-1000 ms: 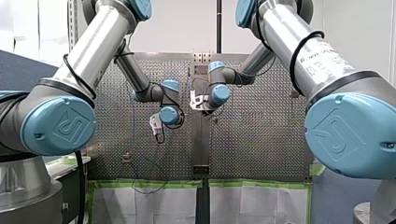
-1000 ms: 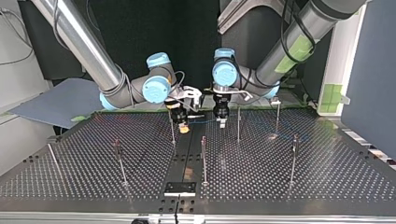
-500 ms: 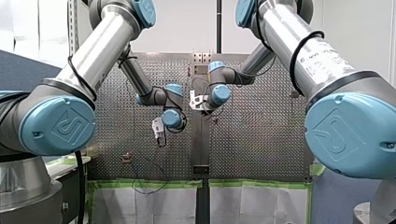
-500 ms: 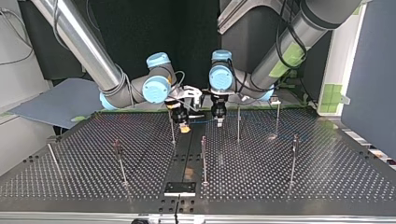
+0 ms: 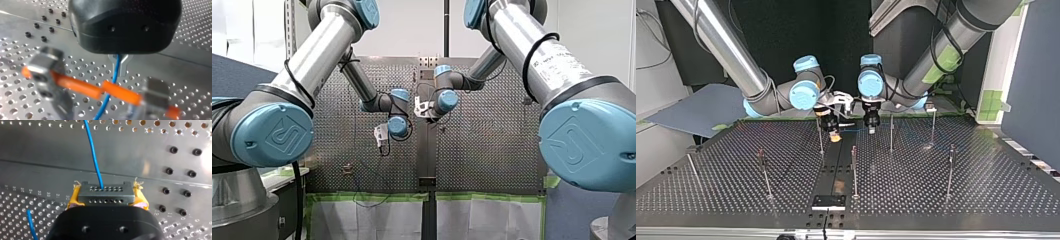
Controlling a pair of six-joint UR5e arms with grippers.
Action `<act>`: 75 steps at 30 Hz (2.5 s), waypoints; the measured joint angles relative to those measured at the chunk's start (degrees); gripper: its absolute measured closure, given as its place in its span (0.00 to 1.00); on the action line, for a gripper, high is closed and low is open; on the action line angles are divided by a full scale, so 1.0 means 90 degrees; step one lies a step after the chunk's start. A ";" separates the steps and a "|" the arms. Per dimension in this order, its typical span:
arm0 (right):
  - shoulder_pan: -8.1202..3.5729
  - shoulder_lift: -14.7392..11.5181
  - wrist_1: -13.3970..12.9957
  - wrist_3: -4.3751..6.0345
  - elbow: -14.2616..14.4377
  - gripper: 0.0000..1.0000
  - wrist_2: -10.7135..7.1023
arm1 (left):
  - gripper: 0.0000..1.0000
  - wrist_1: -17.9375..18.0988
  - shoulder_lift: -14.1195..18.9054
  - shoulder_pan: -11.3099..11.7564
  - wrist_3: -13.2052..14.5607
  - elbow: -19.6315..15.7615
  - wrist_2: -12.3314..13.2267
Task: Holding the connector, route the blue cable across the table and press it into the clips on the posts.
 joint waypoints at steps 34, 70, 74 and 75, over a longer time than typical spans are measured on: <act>-0.0015 -0.1497 0.0511 0.0365 0.0177 1.00 0.0012 | 1.00 -0.0881 0.1504 -0.0347 0.0115 -0.0174 -0.0376; -0.0068 -0.2138 0.0558 0.0337 0.0352 1.00 -0.0035 | 1.00 -0.0676 0.3127 -0.0032 0.0033 -0.0160 0.0145; -0.0110 -0.2134 0.0538 0.0357 0.0350 1.00 -0.0123 | 1.00 -0.0699 0.2918 0.0015 0.0041 -0.0160 0.0306; -0.0122 -0.2133 0.0535 0.0362 0.0350 1.00 -0.0148 | 1.00 -0.0698 0.2866 0.0018 0.0043 -0.0158 0.0325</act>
